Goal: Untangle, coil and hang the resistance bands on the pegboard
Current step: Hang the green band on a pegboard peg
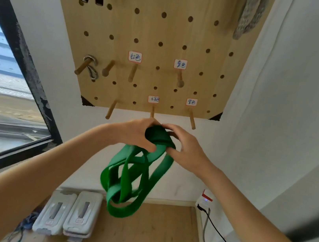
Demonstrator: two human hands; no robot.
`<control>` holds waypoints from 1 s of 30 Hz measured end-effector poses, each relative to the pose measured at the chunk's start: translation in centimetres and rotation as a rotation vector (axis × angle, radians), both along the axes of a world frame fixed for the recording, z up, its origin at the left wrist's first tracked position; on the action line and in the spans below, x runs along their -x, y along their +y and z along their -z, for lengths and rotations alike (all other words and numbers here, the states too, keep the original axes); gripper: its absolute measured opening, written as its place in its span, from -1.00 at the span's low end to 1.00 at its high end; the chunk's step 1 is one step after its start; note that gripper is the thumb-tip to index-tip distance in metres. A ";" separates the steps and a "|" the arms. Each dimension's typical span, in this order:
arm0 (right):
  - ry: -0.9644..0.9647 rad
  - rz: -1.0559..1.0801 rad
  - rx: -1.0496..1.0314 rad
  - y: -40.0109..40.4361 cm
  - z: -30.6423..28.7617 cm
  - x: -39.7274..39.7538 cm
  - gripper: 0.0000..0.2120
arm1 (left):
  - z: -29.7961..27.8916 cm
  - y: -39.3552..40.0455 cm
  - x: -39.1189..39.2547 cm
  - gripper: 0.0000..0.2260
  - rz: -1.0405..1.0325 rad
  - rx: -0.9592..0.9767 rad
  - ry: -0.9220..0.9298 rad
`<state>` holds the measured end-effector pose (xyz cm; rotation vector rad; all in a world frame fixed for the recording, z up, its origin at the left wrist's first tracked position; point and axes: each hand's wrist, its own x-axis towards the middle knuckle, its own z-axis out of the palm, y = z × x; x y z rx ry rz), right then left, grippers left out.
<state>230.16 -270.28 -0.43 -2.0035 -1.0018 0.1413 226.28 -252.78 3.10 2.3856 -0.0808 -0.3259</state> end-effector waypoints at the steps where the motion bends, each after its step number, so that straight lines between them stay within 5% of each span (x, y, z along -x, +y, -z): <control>1: -0.045 0.008 -0.009 -0.2 -0.4 0.2 -0.55 | -0.1 0.1 0.3 -0.48 -0.005 0.037 0.018; 6: -0.494 0.018 0.095 -0.7 -1.0 0.3 -0.68 | -0.1 -0.2 2.0 -0.53 -0.053 0.398 0.091; 10: -0.218 -0.108 0.105 -1.3 -2.0 -0.5 -0.75 | 0.3 -1.2 3.1 -0.48 -0.040 0.452 0.074; 17: -0.085 -0.087 0.016 -1.1 -2.2 -1.5 -0.84 | 0.0 -2.1 2.7 -0.56 -0.019 0.106 0.100; 24: 0.189 -0.086 0.104 2.0 0.3 -3.9 -0.87 | 1.6 1.7 1.2 -0.50 0.009 0.404 0.123; 28: 0.420 -0.140 0.077 3.4 -0.1 -5.5 -0.60 | 1.6 5.1 -1.4 -0.50 0.012 0.413 0.093; 30: 0.323 -0.090 0.143 5.0 0.4 -6.0 -0.54 | 2.0 6.3 -3.0 -0.49 0.014 0.422 0.097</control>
